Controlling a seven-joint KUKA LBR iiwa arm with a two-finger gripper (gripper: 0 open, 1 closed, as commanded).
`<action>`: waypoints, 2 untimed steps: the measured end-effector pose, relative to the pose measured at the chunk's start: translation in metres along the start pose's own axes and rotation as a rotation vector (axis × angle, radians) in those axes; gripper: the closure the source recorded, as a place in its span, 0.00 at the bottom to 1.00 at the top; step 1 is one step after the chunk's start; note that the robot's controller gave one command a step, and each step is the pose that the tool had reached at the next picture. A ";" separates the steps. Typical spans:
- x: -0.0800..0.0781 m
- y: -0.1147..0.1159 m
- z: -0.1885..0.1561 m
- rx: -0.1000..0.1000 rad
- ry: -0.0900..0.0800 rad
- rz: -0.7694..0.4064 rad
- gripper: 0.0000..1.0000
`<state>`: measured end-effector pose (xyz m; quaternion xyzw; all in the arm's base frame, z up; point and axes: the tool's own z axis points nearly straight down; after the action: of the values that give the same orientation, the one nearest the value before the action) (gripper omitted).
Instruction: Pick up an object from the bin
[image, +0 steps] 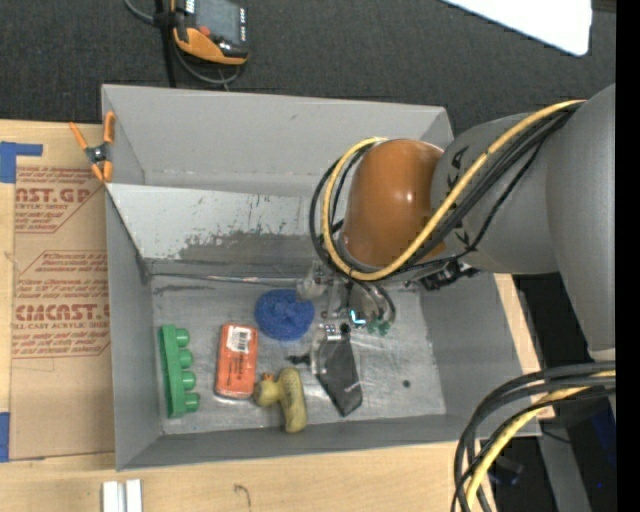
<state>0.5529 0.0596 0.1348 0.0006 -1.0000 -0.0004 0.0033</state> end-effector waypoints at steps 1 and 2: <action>-0.002 0.000 -0.004 0.000 -0.008 0.001 0.00; -0.037 0.013 0.053 -0.002 -0.017 0.052 0.00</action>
Offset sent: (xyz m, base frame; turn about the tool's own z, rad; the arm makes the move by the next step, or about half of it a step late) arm 0.0387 0.0138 -0.0648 0.0586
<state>0.5898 0.0723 0.0820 -0.0256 -0.9997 -0.0012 -0.0053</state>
